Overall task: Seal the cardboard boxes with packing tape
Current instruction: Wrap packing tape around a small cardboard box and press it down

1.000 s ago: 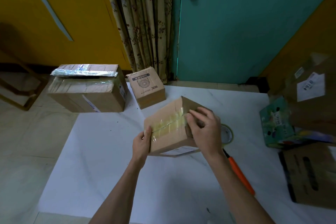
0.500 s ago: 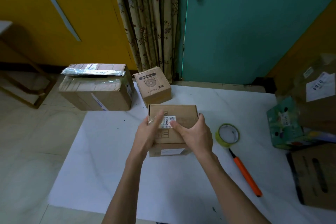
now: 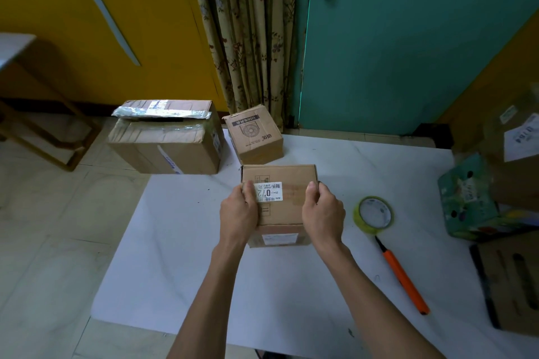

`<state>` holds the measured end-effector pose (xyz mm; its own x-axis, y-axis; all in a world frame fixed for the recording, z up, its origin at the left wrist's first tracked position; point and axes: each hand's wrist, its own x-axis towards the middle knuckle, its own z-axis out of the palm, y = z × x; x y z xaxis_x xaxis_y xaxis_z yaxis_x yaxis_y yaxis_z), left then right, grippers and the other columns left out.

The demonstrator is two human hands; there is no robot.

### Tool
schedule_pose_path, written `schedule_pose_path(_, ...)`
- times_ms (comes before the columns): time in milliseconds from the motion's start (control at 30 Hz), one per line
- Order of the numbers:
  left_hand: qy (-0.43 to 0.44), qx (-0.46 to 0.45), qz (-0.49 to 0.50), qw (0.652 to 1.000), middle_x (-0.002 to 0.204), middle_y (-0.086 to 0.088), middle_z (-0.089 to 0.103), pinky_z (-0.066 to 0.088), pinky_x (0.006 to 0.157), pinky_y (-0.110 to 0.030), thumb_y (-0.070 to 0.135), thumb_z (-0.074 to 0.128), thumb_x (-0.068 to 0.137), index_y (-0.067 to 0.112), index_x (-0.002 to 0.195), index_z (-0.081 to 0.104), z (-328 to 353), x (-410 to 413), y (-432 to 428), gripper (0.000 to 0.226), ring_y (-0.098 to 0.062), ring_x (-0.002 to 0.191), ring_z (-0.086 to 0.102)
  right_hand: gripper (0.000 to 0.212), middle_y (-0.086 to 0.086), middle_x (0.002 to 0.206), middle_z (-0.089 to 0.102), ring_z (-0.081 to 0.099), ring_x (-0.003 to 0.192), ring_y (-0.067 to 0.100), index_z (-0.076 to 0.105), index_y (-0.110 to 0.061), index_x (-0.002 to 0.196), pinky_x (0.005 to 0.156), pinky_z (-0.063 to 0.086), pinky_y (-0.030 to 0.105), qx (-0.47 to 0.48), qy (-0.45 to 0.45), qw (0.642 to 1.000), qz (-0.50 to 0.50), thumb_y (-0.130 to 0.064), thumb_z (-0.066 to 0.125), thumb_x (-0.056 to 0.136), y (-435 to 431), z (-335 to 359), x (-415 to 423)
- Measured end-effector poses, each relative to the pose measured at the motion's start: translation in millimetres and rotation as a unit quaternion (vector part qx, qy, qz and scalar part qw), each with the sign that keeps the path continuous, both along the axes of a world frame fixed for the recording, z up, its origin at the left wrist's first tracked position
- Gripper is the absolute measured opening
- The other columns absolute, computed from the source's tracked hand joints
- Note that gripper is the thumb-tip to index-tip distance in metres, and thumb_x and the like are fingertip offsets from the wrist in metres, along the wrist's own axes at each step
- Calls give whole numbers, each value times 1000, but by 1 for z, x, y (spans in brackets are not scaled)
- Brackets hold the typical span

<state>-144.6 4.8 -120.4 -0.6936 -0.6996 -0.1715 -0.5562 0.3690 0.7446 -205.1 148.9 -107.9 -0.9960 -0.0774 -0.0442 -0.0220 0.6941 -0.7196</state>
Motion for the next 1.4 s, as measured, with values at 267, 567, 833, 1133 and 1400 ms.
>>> schedule_pose_path(267,-95,27,0,995,106,3,62,55,81,-42,80,53,83,19,125,51,5,-3,6,74,-25,98,63,85,0,105,58,60,98,23,49,-15,114,78,55,38,30,-154,987,32,-85,59,67,-5,6,-6)
schedule_pose_path(567,-5,-3,63,998,82,-7,71,45,59,-28,55,36,105,8,84,72,0,-3,5,63,-18,73,64,50,1,69,61,54,60,17,56,-12,72,60,39,27,12,-9,1000,-17,-47,39,103,-3,-6,-6)
schedule_pose_path(833,-36,20,46,998,91,-6,67,46,68,-32,60,31,104,11,94,67,-2,-5,4,62,-19,80,61,51,7,88,69,63,79,23,59,-10,85,59,39,28,-15,-84,996,-9,-53,36,102,0,-6,-9)
schedule_pose_path(1133,-54,22,43,997,89,-7,68,48,69,-35,66,35,100,8,94,67,-1,-7,7,67,-24,82,63,52,10,93,68,59,81,22,59,-7,89,65,39,29,-16,-101,995,13,-53,37,102,-2,-1,-9)
schedule_pose_path(1400,-20,-6,70,997,78,-8,65,42,56,-26,48,26,108,8,78,65,-2,-6,7,64,-14,68,57,48,16,86,69,63,78,27,52,-9,75,66,37,28,-23,-47,999,-11,-36,28,108,-1,-3,-9)
